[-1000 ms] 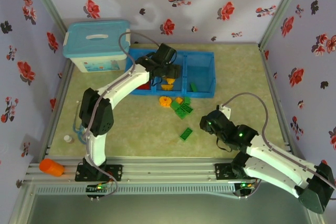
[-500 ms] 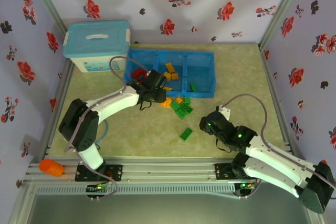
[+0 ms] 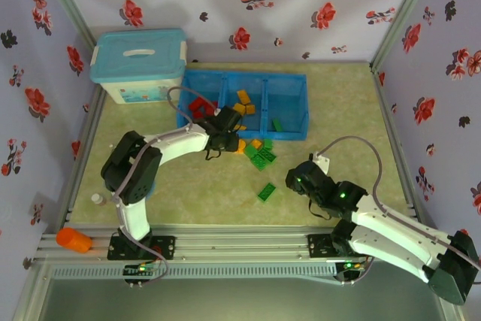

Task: Sort the legos into containers by color
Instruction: Move the lego to the center of the table.

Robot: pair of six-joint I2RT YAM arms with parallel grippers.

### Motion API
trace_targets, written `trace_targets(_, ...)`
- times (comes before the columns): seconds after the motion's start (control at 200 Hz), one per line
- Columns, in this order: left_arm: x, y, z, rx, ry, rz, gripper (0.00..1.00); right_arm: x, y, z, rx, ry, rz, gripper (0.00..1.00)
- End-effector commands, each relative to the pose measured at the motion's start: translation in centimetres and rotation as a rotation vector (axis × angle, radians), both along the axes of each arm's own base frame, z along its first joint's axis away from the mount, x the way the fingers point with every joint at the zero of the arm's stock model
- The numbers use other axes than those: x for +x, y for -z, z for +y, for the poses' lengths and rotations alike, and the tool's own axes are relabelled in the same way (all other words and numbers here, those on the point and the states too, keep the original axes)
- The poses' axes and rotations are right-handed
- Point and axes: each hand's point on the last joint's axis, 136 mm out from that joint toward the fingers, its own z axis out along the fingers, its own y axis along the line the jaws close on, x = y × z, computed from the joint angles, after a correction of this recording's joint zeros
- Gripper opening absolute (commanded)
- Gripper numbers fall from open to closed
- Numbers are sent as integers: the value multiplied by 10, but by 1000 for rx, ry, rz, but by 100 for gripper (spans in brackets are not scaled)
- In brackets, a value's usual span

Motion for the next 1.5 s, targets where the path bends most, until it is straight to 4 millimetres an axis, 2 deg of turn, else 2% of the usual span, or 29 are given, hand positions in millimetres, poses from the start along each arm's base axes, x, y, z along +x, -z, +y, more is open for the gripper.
trace_targets(0.0, 10, -1, -2, -8, -31, -7, 45, 0, 1, -1, 6, 14, -9, 56)
trace_targets(0.35, 13, -9, -4, -25, -37, -19, 47, 1, 3, -2, -2, 18, -17, 55)
trace_targets(0.63, 5, 11, 1, 2, -53, 36, 47, 0, 3, -2, 2, 17, -11, 54)
trace_targets(0.815, -14, 21, 8, -4, -70, 51, 46, 0, 4, -1, 12, 18, -8, 54)
trace_targets(0.96, -37, 28, 18, 15, -85, 59, 46, -1, 4, 0, 16, 17, -3, 54)
trace_targets(1.06, -53, 27, 26, 28, -101, 50, 46, -1, 5, 0, 17, 19, 0, 54)
trace_targets(1.185, -74, 9, 32, 34, -111, 7, 46, -2, 5, 1, 22, 18, 2, 54)
trace_targets(1.225, -80, 1, 31, 28, -107, -15, 49, -2, 5, 1, 25, 18, 1, 54)
trace_targets(1.355, -85, -18, 26, -21, -102, -48, 67, -1, 4, 3, 33, 19, -4, 54)
trace_targets(1.43, -83, -19, 24, -15, -90, -49, 75, -1, 3, 4, 37, 17, -5, 54)
trace_targets(1.495, -83, -15, 19, -2, -78, -28, 77, -1, 1, 5, 37, 15, -5, 54)
